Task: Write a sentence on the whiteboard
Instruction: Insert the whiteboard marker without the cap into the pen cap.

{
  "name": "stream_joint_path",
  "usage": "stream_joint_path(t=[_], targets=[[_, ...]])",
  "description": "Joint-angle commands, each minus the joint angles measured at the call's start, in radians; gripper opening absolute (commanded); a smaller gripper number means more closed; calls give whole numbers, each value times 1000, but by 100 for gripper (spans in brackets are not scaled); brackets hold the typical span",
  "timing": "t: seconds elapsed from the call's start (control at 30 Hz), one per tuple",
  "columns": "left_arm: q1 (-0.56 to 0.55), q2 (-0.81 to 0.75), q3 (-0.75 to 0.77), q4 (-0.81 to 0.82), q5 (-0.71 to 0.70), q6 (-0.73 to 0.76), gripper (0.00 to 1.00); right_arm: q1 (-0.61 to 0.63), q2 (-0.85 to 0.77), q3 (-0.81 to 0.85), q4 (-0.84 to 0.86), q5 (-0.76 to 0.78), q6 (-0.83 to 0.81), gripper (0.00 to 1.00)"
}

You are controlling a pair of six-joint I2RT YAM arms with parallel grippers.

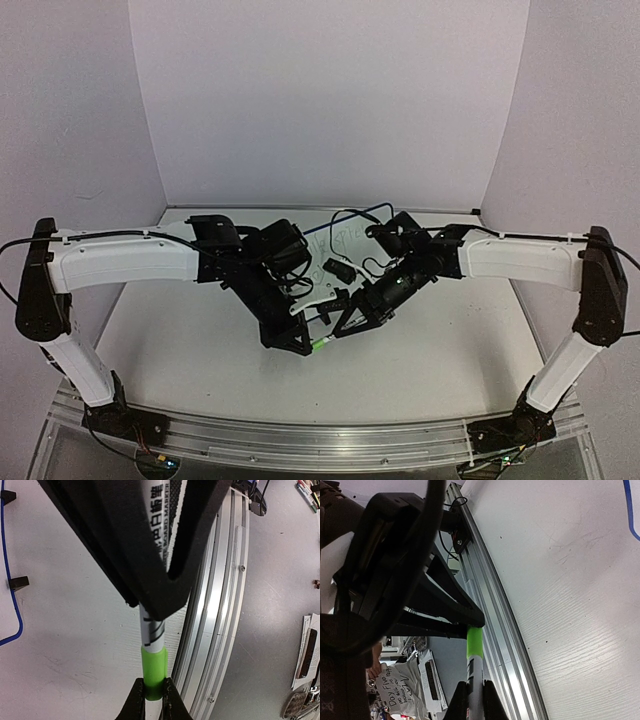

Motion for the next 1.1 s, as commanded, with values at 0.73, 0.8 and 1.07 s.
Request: stream_joint_path(t=[0.73, 0.8, 1.07], targets=[[-1, 2, 138, 390, 0, 16, 0, 81, 42, -13, 116, -85, 10, 0], [-1, 4, 142, 399, -7, 17, 0, 82, 42, -15, 122, -90, 10, 0], [12, 7, 156, 447, -11, 18, 0, 89, 43, -22, 140, -111, 15, 0]])
